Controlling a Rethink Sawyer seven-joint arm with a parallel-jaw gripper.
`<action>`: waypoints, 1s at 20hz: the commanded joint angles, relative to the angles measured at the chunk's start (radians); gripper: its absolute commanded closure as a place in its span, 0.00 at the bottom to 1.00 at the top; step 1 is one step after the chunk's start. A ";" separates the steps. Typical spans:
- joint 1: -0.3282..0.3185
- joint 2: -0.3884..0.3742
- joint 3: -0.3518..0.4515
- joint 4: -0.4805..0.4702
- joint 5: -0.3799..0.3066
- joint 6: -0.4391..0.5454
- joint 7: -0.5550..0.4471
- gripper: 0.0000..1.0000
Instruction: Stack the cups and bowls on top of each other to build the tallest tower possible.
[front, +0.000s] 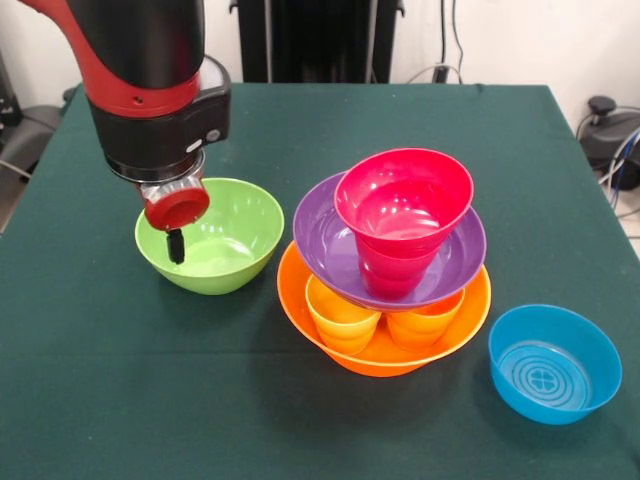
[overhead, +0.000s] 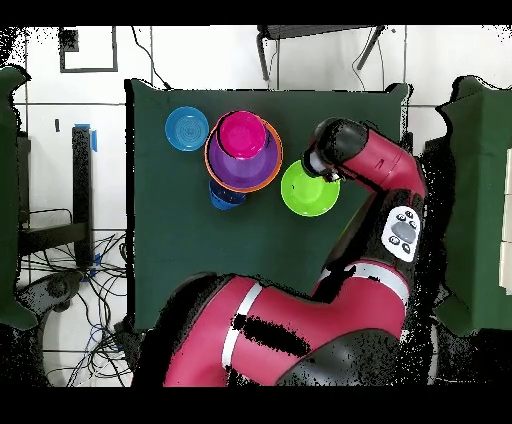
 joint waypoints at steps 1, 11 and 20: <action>0.016 0.031 0.086 -0.018 0.026 0.027 0.169 0.00; -0.002 0.077 0.124 -0.012 0.036 -0.058 0.134 0.00; -0.003 0.097 0.132 -0.011 0.039 -0.112 0.127 0.00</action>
